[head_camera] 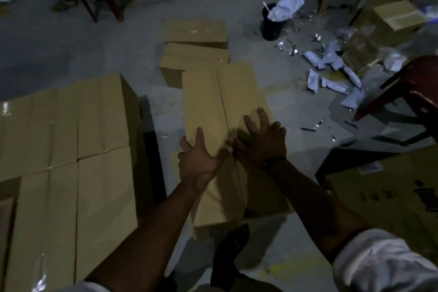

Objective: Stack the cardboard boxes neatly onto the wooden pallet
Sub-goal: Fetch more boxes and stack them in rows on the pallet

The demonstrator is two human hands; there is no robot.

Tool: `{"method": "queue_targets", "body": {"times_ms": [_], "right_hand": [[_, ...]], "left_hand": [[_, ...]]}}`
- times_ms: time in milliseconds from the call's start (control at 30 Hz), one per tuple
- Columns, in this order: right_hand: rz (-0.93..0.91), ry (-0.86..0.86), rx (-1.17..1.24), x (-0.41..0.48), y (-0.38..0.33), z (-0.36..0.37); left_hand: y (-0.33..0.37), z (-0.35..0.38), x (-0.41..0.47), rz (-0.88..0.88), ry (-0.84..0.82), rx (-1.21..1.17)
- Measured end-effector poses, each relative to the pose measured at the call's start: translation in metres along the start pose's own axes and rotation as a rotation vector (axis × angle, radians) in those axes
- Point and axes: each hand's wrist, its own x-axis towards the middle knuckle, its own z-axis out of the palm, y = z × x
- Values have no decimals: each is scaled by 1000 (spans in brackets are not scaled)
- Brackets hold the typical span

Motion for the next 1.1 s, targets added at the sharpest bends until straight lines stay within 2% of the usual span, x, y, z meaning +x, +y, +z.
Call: {"method": "queue_targets", "body": {"times_ms": [100, 267, 500, 800, 1100], "right_hand": [[-90, 51, 33, -18, -50, 1], [-87, -34, 15, -60, -148, -21], [-220, 63, 52, -137, -323, -30], [-488, 87, 213, -219, -557, -24], [-680, 30, 267, -290, -717, -8]], "left_hand": [[-29, -34, -24, -52, 122, 70], [-102, -94, -72, -18, 198, 179], [-233, -201, -151, -78, 375, 141], [-394, -344, -264, -277, 650, 146], [-515, -417, -336, -461, 797, 202]]}}
